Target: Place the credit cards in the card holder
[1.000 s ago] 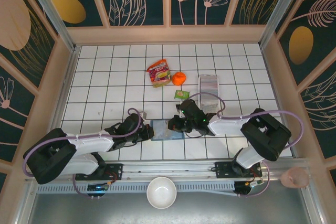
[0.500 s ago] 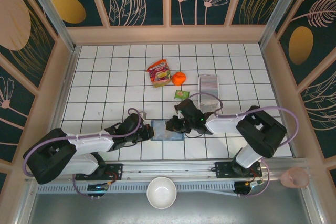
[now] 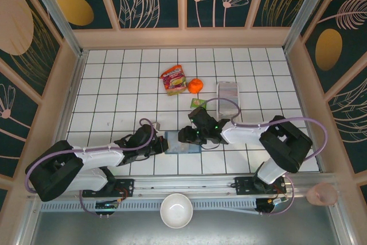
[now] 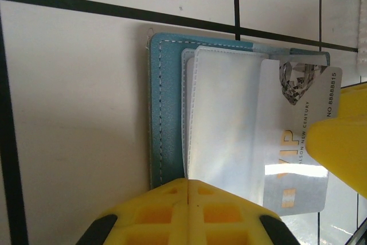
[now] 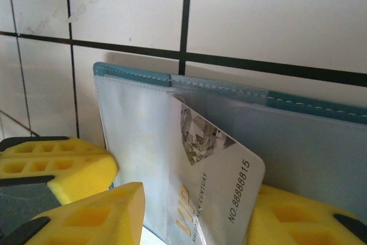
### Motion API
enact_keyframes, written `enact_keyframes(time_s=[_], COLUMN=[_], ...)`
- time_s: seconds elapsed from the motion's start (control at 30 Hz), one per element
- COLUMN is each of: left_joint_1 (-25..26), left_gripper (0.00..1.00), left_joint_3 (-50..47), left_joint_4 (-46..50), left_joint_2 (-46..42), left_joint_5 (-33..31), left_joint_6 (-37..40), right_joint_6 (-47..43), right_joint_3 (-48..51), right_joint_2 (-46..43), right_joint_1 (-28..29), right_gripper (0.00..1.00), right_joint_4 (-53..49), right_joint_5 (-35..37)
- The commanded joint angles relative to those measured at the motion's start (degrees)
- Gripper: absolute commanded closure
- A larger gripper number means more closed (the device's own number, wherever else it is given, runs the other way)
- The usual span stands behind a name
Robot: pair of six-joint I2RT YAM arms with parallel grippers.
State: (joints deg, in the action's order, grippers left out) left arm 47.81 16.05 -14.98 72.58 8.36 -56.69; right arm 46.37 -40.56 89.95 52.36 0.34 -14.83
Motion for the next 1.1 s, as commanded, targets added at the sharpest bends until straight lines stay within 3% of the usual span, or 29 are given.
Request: enact_keyframes(time_s=[0.0, 0.13, 0.43, 0.5, 0.67, 0.87, 1.07], left_joint_1=[0.17, 0.17, 0.23, 0.10, 0.22, 0.12, 0.12], left_gripper=[0.95, 0.95, 0.96, 0.96, 0.96, 0.96, 0.96], left_joint_3=[-1.20, -1.37, -1.63, -1.64, -1.89, -1.91, -1.83], left_joint_4=[1.11, 1.23, 0.51, 0.51, 0.42, 0.78, 1.04], left_joint_2=[-0.42, -0.77, -0.51, -0.55, -0.68, -1.03, -1.34], left_joint_5=[-0.49, -0.61, -0.36, -0.34, -0.36, -0.53, -0.71], left_joint_6=[0.26, 0.19, -0.04, -0.09, -0.09, 0.08, 0.03], right_joint_6=[-1.81, -2.37, -2.69, -2.82, -2.94, -3.39, -3.56], right_joint_3=[-2.26, -3.61, -5.99, -6.63, -8.16, -8.84, -9.01], right_joint_2=[-0.54, -0.48, 2.17, 2.94, 4.59, 3.44, 1.36], right_joint_1=[0.81, 1.60, 3.20, 3.59, 4.51, 4.69, 4.69], right_gripper=[0.54, 0.56, 0.76, 0.77, 0.75, 0.61, 0.60], right_joint_4=[-6.31, -8.80, -8.84, -8.64, -8.04, -12.12, -14.99], right_joint_5=[3.90, 5.73, 6.03, 5.98, 5.52, 8.90, 10.38])
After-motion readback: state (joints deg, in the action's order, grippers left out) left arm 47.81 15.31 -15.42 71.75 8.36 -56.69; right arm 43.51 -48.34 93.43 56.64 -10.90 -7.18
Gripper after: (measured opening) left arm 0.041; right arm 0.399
